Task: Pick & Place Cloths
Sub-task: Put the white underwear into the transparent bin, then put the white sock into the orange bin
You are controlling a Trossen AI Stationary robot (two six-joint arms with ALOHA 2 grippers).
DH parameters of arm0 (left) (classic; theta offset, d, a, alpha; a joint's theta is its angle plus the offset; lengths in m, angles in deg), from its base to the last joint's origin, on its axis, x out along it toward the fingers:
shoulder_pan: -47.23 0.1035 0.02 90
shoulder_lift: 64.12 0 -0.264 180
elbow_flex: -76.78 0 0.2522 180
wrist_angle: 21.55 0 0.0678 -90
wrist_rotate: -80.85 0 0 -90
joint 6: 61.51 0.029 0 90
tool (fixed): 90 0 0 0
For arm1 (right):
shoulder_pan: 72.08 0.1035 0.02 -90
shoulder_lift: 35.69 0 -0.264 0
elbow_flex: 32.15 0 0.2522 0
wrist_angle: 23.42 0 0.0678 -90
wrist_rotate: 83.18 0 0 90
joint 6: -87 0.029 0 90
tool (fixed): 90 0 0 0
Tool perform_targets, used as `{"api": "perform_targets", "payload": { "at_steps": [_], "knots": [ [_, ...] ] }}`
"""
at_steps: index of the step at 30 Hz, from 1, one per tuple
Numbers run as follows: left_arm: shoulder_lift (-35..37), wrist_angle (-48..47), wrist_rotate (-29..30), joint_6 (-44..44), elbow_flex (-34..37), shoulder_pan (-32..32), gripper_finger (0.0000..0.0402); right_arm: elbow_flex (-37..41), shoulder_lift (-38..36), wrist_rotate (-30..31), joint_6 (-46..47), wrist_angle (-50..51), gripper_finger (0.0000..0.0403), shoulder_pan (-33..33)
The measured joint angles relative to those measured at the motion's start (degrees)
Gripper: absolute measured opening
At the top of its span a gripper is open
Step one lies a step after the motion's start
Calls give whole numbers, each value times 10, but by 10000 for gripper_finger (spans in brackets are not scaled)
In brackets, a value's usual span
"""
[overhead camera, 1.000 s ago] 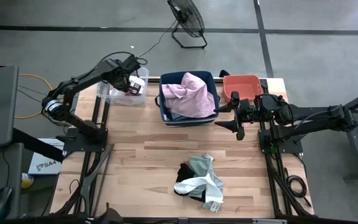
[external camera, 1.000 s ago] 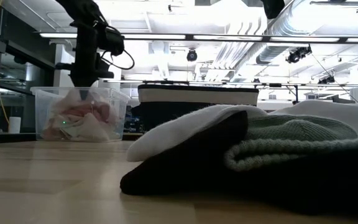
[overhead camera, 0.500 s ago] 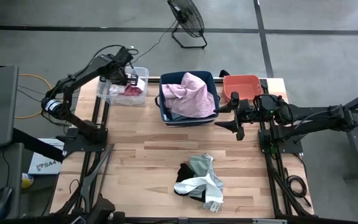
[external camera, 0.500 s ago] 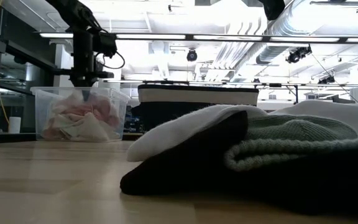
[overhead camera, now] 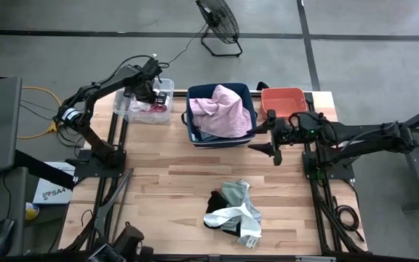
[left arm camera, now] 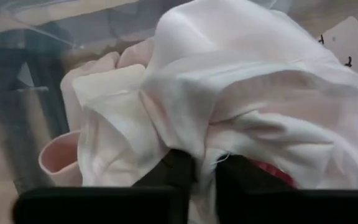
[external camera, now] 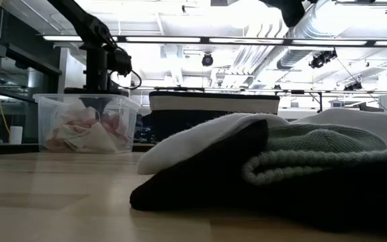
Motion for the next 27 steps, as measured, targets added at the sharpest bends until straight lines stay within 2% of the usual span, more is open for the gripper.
{"api": "perform_targets", "payload": {
  "at_steps": [7,11,23,27],
  "knots": [
    [12,-9,-8,20,0,-7,156,0,1,0,12,1,237,0],
    [30,-11,-10,20,0,-6,195,0,1,0,12,5,237,0],
    [99,-18,-10,15,0,-6,206,0,1,-1,12,27,237,2],
    [119,-14,-46,20,0,-6,206,0,1,-4,15,46,237,2]
  ]
}}
